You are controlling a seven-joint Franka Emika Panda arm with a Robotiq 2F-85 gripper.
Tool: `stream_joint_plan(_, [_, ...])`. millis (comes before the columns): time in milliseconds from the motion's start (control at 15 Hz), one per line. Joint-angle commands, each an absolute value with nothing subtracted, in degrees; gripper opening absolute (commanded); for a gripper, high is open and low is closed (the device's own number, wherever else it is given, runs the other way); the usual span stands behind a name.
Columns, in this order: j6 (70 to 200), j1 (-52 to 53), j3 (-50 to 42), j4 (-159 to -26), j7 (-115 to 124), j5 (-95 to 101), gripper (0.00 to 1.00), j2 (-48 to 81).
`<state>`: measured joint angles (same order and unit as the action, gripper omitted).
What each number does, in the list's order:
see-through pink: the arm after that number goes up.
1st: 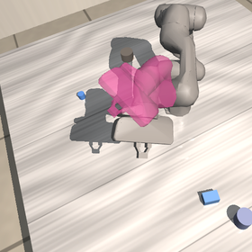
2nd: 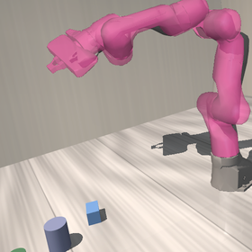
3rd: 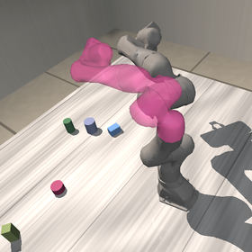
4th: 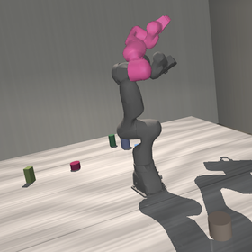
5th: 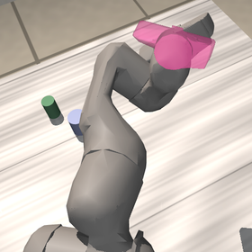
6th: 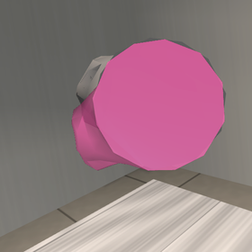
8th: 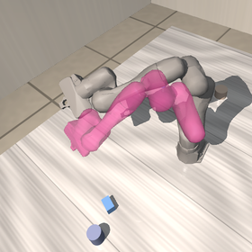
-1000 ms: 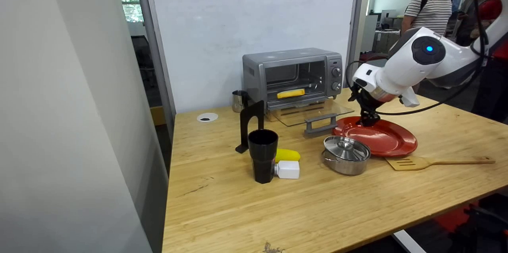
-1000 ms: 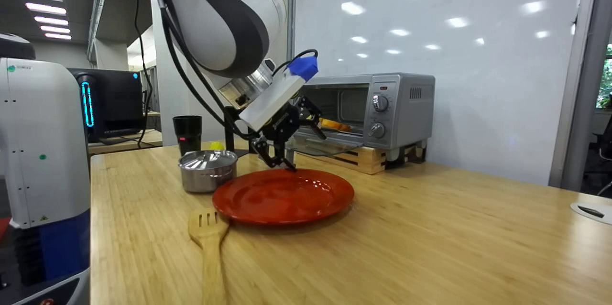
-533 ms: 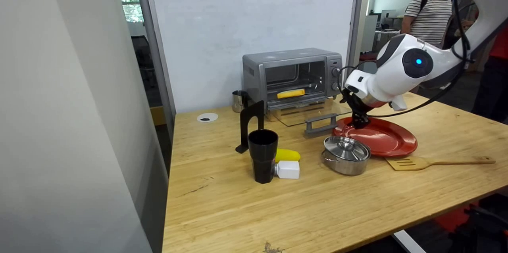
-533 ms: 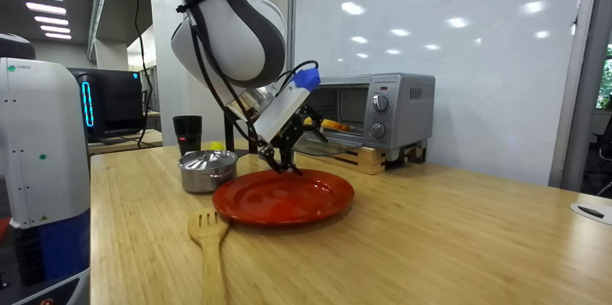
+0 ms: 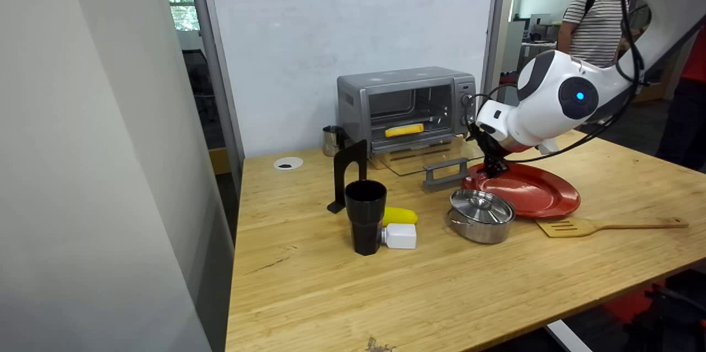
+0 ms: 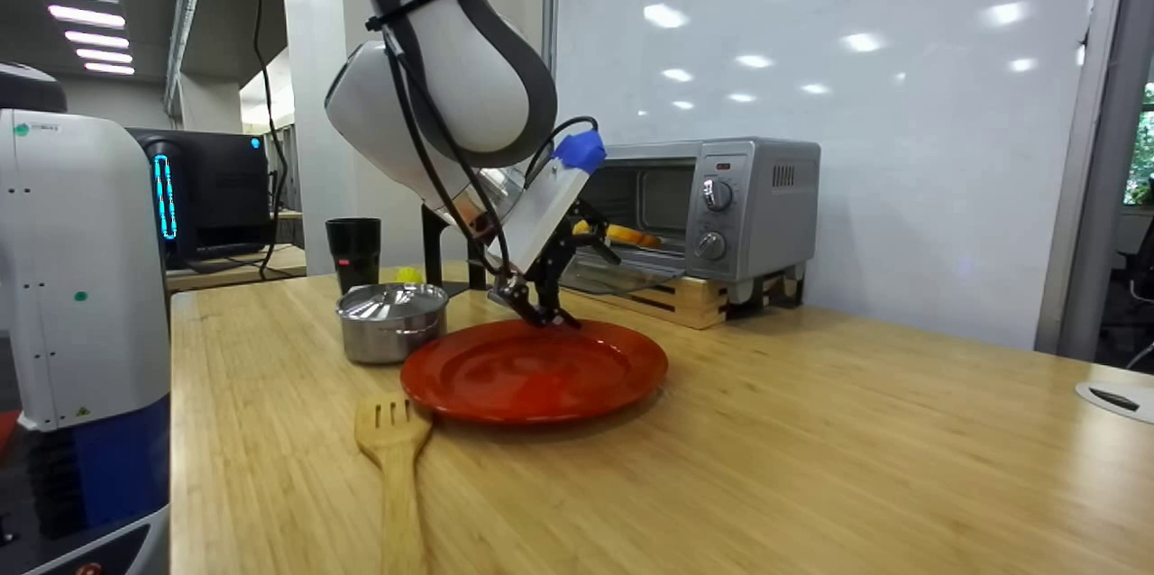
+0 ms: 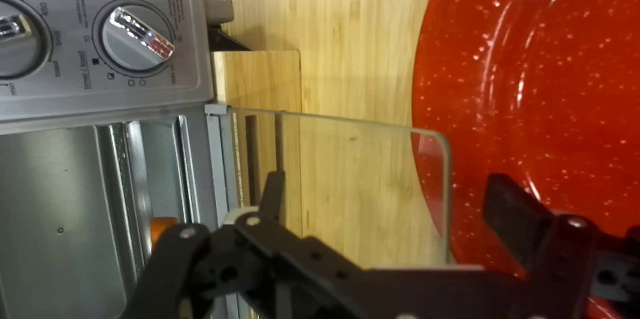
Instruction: Open the oven door, pick up the slice of bread from the red plate using the wooden spatula and put it in the oven, close the oven door
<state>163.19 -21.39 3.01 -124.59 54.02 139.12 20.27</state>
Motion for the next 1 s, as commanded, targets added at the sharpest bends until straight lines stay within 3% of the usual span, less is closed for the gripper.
stream_joint_plan(0, [161.5, -22.0, 4.3, -123.7, 57.0, 143.6, 1.0, 20.8])
stream_joint_plan(933, [155.4, -22.4, 6.8, -122.3, 60.7, 149.3, 1.0, 21.2])
